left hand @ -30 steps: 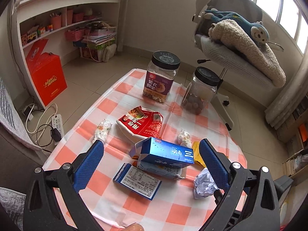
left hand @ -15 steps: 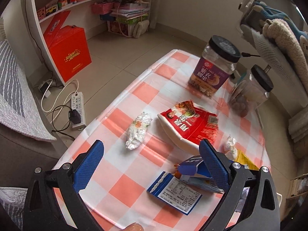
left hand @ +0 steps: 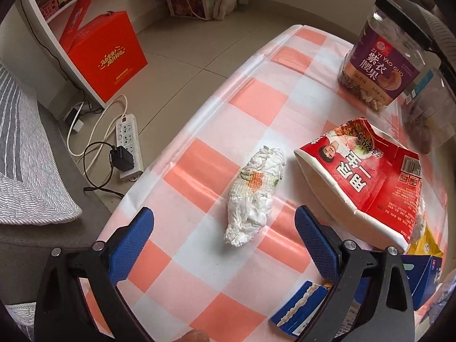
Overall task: Collect trash
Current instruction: 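Grasp the white wrapped tissue bundle with the left gripper, then carry the crumpled paper into the bin and open the right gripper while the left lifts the bundle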
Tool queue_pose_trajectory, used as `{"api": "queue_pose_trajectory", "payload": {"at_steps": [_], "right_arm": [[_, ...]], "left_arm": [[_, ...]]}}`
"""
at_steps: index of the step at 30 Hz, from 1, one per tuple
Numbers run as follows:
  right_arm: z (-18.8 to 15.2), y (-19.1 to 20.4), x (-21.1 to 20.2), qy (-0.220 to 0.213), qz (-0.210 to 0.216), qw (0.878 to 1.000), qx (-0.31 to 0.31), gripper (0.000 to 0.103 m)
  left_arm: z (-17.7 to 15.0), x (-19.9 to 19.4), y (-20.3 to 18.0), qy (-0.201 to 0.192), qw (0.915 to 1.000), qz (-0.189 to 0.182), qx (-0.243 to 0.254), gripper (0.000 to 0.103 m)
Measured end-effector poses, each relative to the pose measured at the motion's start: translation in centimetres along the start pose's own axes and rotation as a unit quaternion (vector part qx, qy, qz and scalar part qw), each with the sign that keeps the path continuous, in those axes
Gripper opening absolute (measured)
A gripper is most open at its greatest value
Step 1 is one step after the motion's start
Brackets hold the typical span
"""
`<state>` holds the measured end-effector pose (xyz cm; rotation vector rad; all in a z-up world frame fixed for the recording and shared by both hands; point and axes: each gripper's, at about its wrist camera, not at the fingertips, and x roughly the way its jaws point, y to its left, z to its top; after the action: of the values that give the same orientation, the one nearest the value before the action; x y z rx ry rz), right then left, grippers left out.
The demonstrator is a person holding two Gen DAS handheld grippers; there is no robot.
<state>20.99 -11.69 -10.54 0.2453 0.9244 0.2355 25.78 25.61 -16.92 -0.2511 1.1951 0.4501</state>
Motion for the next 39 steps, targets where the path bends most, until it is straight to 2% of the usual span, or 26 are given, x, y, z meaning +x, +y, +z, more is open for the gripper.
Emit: {"api": "queue_pose_trajectory", "payload": {"at_steps": [5, 7, 8, 9, 10, 11, 12, 13, 18, 23, 28, 33, 39], "right_arm": [[0.1, -0.3, -0.6, -0.006, 0.001, 1.000, 0.000, 0.018], [0.0, -0.4, -0.9, -0.007, 0.002, 1.000, -0.002, 0.019], [0.0, -0.4, -1.0, -0.008, 0.002, 1.000, -0.004, 0.019], [0.0, -0.4, -1.2, -0.010, 0.003, 1.000, -0.008, 0.019], [0.0, -0.4, -1.4, -0.012, 0.003, 1.000, -0.011, 0.019], [0.0, -0.4, -1.5, -0.014, 0.003, 1.000, -0.014, 0.019], [0.0, -0.4, -1.7, -0.015, 0.003, 1.000, -0.015, 0.019], [0.0, -0.5, -1.9, -0.017, 0.004, 1.000, -0.016, 0.019], [0.3, -0.6, -3.1, -0.030, 0.010, 0.999, -0.013, 0.019], [0.4, -0.9, -4.9, -0.050, 0.015, 0.999, -0.009, 0.019], [0.1, -1.6, -7.2, -0.072, 0.013, 0.997, -0.007, 0.019], [-0.3, -3.1, -9.3, -0.091, 0.004, 0.996, 0.003, 0.019], [-0.7, -5.1, -11.3, -0.113, -0.026, 0.993, 0.009, 0.019]], "left_arm": [[0.6, 1.7, -1.0, -0.011, 0.9998, 0.017, 0.008, 0.093], [0.7, 2.6, -1.0, -0.007, 0.9999, 0.012, 0.006, 0.081], [0.7, 3.4, -0.9, 0.007, 0.9999, 0.008, 0.007, 0.078], [0.5, 4.2, -0.8, 0.023, 0.9997, 0.006, 0.007, 0.069], [0.3, 4.1, -0.6, 0.016, 0.9999, -0.003, 0.003, 0.066], [0.3, 4.0, -0.5, 0.014, 0.9999, -0.004, 0.001, 0.059], [0.4, 3.6, -0.4, 0.015, 0.9998, -0.010, -0.002, 0.037], [0.5, 3.1, -0.1, 0.014, 0.9996, -0.022, -0.011, 0.037], [0.8, -2.6, 0.6, -0.042, 0.9960, -0.071, -0.033, 0.037], [-0.3, -9.7, -0.2, -0.108, 0.9865, -0.121, -0.020, 0.037], [-2.7, -14.9, -1.4, -0.153, 0.9785, -0.138, 0.004, 0.037], [-4.9, -18.9, -2.6, -0.194, 0.9660, -0.171, 0.015, 0.037], [-6.9, -21.4, -5.5, -0.218, 0.9550, -0.197, 0.044, 0.037]]}}
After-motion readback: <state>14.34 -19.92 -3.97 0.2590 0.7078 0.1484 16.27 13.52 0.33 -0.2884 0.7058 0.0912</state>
